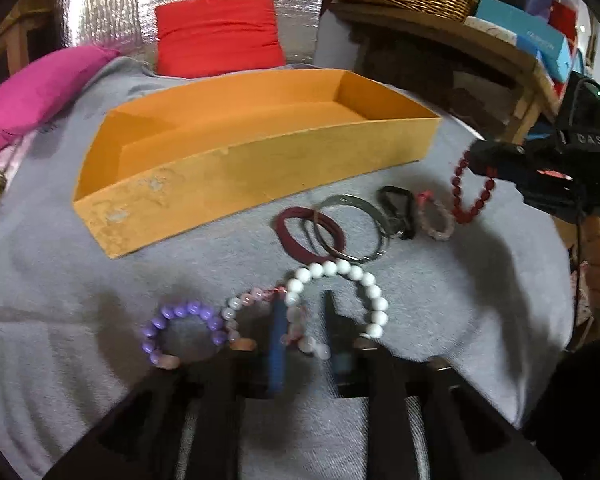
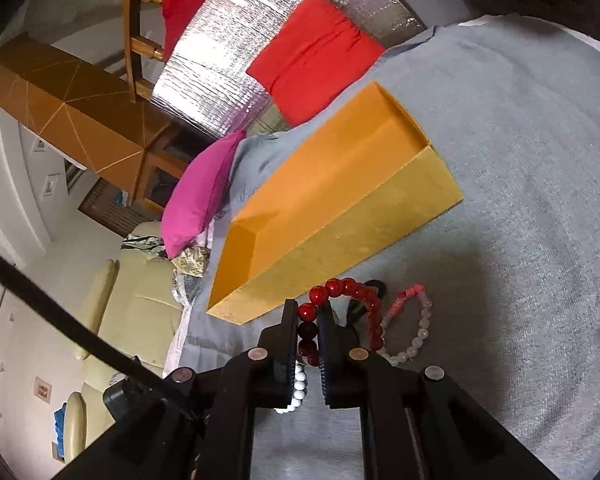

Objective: Organize jewelry
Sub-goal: 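Grasp the red beaded bracelet with the right tool while the left tool grasps the white beaded bracelet, then carry both bracelets over the orange tray and open both tools to drop them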

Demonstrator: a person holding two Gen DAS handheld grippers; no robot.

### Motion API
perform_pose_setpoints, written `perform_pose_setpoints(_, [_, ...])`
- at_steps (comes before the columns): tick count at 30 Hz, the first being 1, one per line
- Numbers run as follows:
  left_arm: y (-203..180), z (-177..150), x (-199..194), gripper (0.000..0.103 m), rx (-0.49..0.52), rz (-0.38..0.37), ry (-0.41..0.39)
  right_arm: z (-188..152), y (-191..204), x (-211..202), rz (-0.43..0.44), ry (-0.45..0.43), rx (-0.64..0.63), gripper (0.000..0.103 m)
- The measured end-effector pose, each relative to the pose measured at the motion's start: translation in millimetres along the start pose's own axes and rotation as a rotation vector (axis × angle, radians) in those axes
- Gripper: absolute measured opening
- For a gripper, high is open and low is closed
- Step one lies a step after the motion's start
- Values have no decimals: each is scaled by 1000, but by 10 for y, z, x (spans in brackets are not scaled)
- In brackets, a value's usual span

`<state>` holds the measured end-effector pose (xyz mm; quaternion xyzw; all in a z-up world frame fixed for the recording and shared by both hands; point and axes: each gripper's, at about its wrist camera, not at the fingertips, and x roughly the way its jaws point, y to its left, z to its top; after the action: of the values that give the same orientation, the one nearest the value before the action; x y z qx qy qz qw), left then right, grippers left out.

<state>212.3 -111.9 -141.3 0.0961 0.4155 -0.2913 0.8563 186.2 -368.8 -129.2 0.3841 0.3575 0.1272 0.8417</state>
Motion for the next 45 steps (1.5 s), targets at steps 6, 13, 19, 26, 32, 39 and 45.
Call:
perform_pose_setpoints(6, [-23,0,159,46,11,6,40,-30,-22,20,-10,20,0,10])
perform_pose_setpoints(13, [-62,23,193,10,9,-22,41,-32,-31,3,-12,21,-9,10])
perform_pose_setpoints(19, [7,129,-43,9,-31,-64,-56,-14,-10,-47,7,-1,-14,10])
perform_pose_setpoints(26, [4,185,-290,10,-9,-137,-144,2,86,-64,46,-22,-45,10])
perform_pose_setpoints(32, [121,180,-322,9,-65,-162,-140,-2,114,-15,48,-11,-48,10])
perform_pose_setpoints(39, [362,314,-484,9,-154,-204,-204,38,179,16,68,-16,-58,10])
perform_pose_setpoints(45, [600,639,-643,9,-231,-177,-275,241,347,102,148,-57,-67,10])
